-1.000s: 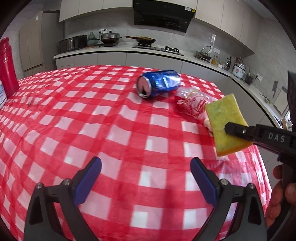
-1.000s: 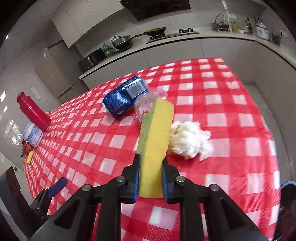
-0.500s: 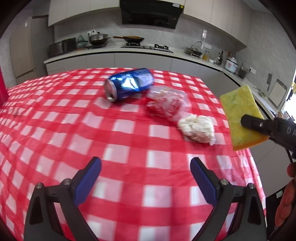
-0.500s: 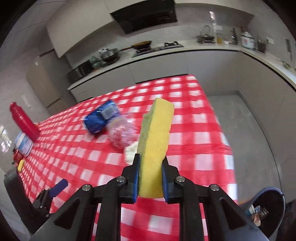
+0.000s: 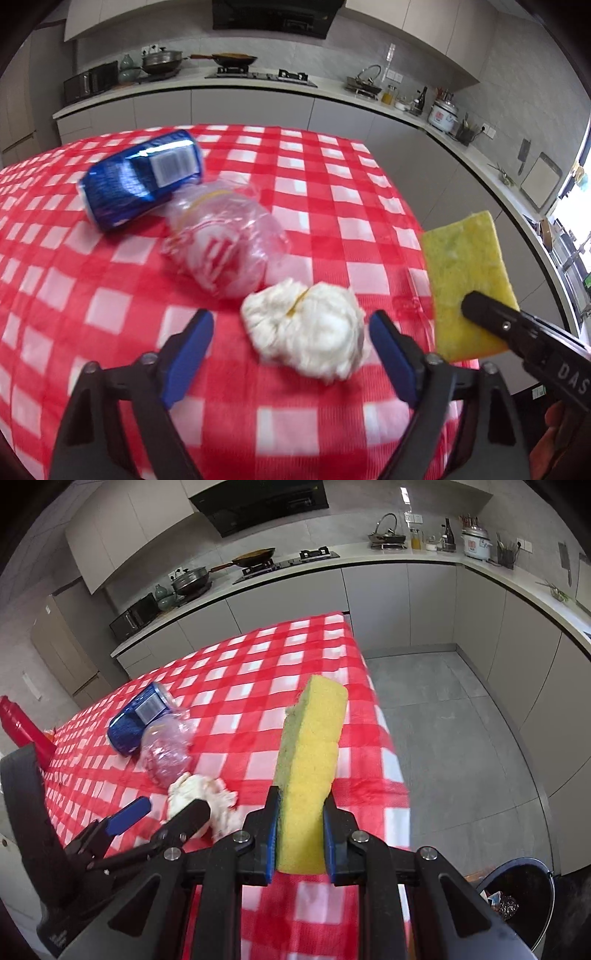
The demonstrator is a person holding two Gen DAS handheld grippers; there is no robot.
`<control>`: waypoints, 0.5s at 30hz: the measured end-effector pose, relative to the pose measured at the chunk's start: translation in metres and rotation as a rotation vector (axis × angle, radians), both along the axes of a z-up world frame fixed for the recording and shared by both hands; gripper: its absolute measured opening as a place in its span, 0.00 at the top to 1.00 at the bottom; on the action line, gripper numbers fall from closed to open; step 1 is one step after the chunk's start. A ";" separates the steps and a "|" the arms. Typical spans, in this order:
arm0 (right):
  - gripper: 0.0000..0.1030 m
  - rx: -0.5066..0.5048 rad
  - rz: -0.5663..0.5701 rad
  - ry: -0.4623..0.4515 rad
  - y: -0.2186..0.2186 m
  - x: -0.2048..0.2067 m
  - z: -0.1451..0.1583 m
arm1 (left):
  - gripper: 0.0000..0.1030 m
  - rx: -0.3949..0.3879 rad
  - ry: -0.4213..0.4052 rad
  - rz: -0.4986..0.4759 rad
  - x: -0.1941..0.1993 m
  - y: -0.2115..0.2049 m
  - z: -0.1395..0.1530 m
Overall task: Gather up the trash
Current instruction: 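Grasp the white crumpled tissue with left tool while right tool holds the sponge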
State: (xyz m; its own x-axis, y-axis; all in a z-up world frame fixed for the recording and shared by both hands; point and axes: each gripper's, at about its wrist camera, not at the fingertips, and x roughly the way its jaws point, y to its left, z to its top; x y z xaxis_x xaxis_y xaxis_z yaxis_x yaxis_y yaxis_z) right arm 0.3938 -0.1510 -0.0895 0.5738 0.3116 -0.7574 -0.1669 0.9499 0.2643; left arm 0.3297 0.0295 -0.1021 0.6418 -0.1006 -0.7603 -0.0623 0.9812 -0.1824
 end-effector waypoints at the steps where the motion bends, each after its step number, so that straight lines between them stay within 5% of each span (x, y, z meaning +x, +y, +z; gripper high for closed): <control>1: 0.79 0.003 -0.003 0.002 -0.004 0.003 0.000 | 0.29 -0.003 0.010 -0.007 0.004 0.000 -0.002; 2: 0.79 0.001 -0.005 0.003 -0.006 0.004 0.000 | 0.37 -0.008 0.021 -0.015 0.007 -0.001 -0.005; 7: 0.79 -0.006 0.006 0.004 -0.006 0.009 -0.001 | 0.46 -0.032 0.011 -0.038 0.005 0.001 -0.003; 15: 0.79 -0.029 0.033 0.002 0.004 -0.001 -0.004 | 0.46 -0.011 -0.042 -0.034 -0.027 0.008 0.014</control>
State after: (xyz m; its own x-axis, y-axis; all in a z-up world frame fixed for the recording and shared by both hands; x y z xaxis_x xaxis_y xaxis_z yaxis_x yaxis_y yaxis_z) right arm 0.3925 -0.1471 -0.0931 0.5617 0.3080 -0.7679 -0.1978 0.9512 0.2369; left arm 0.3030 0.0379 -0.0877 0.6691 -0.1305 -0.7316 -0.0215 0.9806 -0.1947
